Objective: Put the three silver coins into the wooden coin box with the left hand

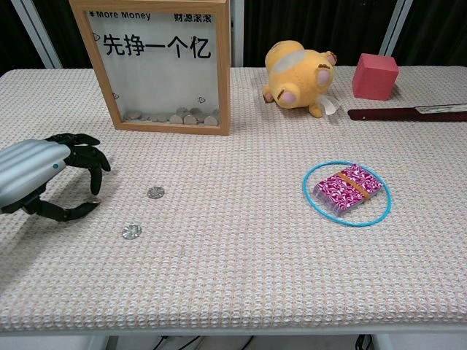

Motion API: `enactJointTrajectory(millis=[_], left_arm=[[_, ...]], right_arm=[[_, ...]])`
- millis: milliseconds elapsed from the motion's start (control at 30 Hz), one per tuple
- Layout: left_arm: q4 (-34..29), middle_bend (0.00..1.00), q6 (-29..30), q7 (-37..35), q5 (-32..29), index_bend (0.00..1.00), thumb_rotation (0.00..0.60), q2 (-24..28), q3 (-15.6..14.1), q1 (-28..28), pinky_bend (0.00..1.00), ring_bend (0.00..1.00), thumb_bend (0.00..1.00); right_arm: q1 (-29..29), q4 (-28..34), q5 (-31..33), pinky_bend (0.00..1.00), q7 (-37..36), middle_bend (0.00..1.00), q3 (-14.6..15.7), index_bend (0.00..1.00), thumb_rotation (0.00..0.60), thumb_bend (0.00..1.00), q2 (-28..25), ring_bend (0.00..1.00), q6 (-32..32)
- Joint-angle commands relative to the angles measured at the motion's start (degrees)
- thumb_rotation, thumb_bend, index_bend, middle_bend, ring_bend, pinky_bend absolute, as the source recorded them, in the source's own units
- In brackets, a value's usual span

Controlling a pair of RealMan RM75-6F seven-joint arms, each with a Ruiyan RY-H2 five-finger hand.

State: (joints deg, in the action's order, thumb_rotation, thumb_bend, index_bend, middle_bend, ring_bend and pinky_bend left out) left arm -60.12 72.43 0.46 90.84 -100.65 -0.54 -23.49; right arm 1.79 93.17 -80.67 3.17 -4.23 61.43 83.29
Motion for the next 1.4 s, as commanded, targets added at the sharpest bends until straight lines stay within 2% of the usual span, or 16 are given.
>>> enactJointTrajectory(millis=[33, 433, 633, 733, 1033, 1167, 1267, 1400], left_arm=[[-0.7, 0.28, -0.7, 0.8, -0.6, 0.56, 0.6, 0.4, 0.1, 0.0, 0.12, 0.09, 0.37], [-3.1, 0.29, -0.7, 0.0, -1.1, 0.62, 0.6, 1.1, 0.5, -0.2, 0.12, 0.09, 0.38], [-6.3, 0.3, -0.7, -1.7, -1.7, 0.65, 0.6, 2.7, 1.2, -0.5, 0.13, 0.09, 0.44], [-9.9, 0.3, -0.8, -2.1, -2.0, 0.65, 0.6, 4.9, 1.8, -0.7, 0.13, 0.09, 0.45], [-32.8, 0.32, 0.9, 4.0, -1.4, 0.67, 0.6, 20.4, 6.1, -2.5, 0.14, 0.09, 0.45], [-43.7, 0.32, -0.6, 9.3, -3.3, 0.67, 0.6, 29.0, 10.1, -4.4, 0.14, 0.09, 0.45], [-48.1, 0.32, -3.1, 11.6, -6.7, 0.67, 0.6, 33.9, 13.8, -6.7, 0.14, 0.09, 0.45], [-48.4, 0.32, -8.8, 12.5, -13.2, 0.67, 0.6, 38.5, 19.4, -11.5, 0.14, 0.09, 0.45]], right_arm=[[0.0, 0.0, 0.1, 0.0, 0.0, 0.0, 0.0, 0.0, 0.6, 0.3, 0.0, 0.0, 0.0], [0.1, -0.1, 0.4, 0.0, 0.0, 0.0, -0.1, 0.0, 0.6, 0.3, 0.0, 0.0, -0.2], [0.1, -0.3, 0.5, 0.0, -0.3, 0.0, -0.2, 0.0, 0.6, 0.3, 0.1, 0.0, -0.3], [0.1, -0.3, 0.5, 0.0, -0.4, 0.0, -0.3, 0.0, 0.6, 0.3, 0.0, 0.0, -0.2], [0.0, 0.3, 0.4, 0.0, -0.6, 0.0, -0.9, 0.0, 0.6, 0.3, -0.6, 0.0, 0.9], [0.1, 0.5, 0.0, 0.0, -0.5, 0.0, -1.0, 0.0, 0.6, 0.3, -0.5, 0.0, 1.2], [0.1, 0.6, -0.1, 0.0, -0.5, 0.0, -1.1, 0.0, 0.6, 0.3, -0.4, 0.0, 1.5], [0.0, 0.8, -0.4, 0.0, -0.8, 0.0, -1.3, 0.0, 0.6, 0.3, -0.6, 0.0, 2.1]])
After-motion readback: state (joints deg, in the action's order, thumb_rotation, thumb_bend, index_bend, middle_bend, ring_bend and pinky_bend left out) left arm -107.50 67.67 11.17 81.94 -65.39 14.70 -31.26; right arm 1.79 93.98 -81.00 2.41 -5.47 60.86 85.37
